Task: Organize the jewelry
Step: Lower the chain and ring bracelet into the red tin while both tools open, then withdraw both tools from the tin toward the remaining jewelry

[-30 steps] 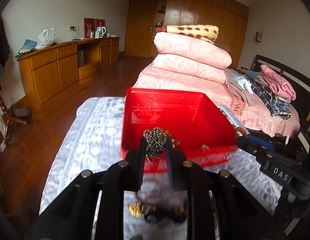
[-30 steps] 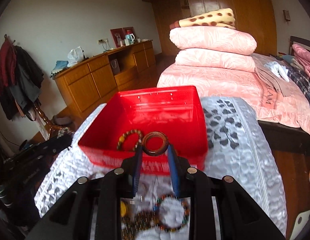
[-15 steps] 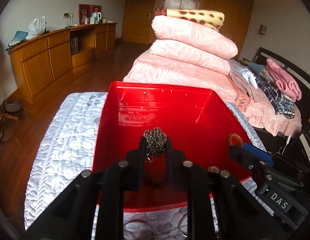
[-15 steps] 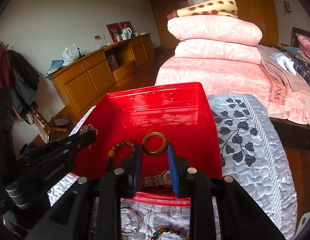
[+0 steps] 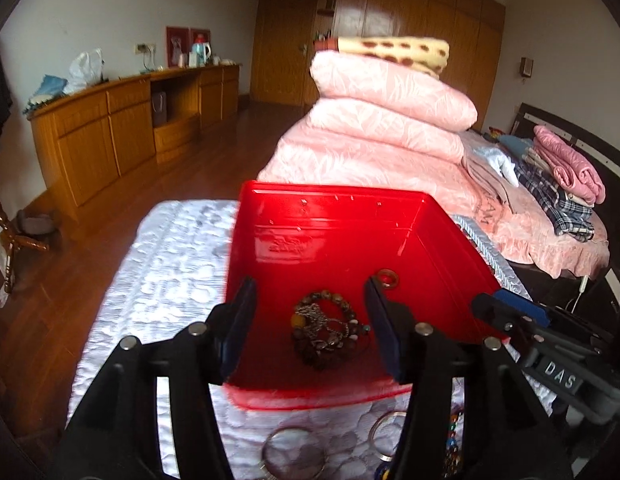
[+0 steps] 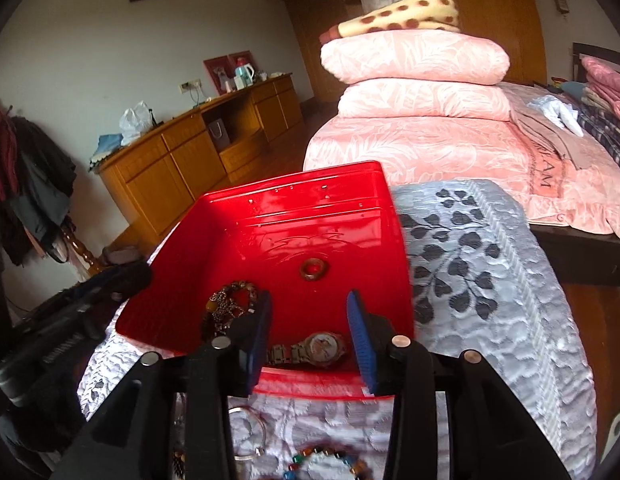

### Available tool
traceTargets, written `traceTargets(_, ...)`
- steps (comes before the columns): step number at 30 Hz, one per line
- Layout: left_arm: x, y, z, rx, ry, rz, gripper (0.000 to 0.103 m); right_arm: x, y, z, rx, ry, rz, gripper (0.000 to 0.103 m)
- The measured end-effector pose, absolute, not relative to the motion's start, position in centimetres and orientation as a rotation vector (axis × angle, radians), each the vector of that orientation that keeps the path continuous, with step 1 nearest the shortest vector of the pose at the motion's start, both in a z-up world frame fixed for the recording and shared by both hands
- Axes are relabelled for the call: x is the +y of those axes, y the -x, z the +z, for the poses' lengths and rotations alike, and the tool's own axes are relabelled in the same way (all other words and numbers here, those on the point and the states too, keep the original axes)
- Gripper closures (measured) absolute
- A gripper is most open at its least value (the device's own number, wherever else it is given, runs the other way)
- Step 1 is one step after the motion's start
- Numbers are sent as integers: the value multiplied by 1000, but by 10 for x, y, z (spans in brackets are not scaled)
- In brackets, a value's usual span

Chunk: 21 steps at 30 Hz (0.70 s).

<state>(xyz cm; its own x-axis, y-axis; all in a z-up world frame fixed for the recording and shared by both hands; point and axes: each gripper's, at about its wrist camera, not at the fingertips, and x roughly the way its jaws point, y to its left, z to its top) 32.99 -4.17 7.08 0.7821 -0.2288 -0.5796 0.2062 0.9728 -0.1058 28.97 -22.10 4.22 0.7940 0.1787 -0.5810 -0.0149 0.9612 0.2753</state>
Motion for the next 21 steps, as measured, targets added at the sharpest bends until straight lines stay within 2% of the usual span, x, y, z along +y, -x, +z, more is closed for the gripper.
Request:
traceTargets(10, 4, -255, 66, 577, 60, -120, 40, -231, -216, 25, 639, -311, 67, 60)
traceTargets(15, 13, -221, 52, 579, 55, -82, 22, -226, -185, 11, 669, -292, 59, 57)
traceTargets(17, 14, -210, 46, 584, 40, -73, 16, -223, -174, 4, 684, -270, 46, 50)
traceTargets(21, 15, -189, 32, 618, 21, -97, 12, -219, -161, -8, 717, -240, 33, 27)
